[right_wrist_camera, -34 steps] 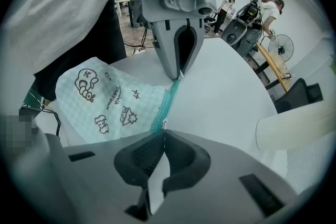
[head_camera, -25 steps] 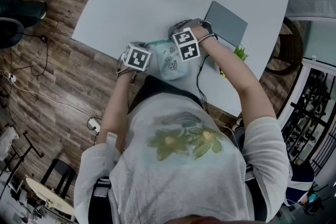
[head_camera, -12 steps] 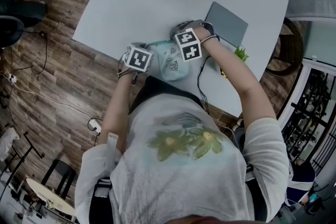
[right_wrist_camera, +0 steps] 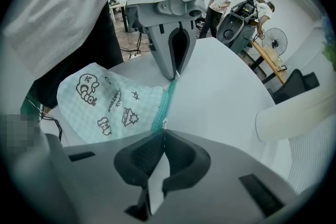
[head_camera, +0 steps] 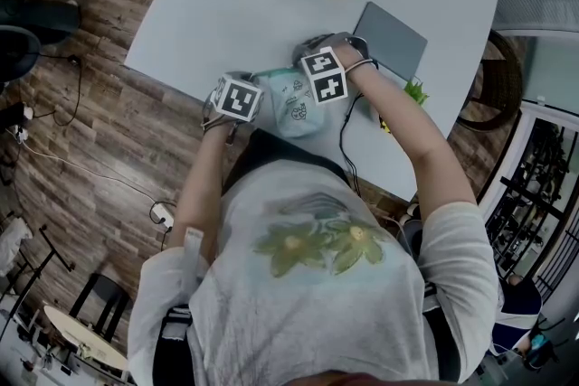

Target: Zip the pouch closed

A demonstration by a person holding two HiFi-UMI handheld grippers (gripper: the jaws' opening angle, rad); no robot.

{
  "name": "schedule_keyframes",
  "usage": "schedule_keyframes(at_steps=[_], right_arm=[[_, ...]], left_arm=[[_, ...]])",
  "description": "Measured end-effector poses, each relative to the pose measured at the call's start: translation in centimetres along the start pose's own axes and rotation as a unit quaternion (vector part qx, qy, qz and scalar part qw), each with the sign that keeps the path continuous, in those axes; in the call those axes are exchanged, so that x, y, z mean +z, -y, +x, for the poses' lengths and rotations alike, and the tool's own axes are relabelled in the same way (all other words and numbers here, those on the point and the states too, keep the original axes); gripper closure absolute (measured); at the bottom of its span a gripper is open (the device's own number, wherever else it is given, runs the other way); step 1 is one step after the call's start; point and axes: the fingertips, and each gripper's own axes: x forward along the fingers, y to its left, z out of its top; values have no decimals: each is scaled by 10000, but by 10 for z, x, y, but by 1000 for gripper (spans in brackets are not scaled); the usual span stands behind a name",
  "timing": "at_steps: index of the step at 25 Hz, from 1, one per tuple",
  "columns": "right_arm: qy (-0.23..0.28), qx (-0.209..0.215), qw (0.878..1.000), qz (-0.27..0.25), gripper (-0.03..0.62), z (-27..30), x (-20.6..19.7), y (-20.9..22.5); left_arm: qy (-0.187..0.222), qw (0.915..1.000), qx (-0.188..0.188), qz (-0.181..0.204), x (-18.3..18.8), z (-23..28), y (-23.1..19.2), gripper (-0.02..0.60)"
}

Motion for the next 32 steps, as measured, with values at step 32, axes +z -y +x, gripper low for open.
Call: schedule_keyframes(at_steps=[32], right_arm=[[-103,-81,9999,27,576,-6,-12,-4]], left_arm=[[-2,9997,-196,-151,-5,8,8,556]])
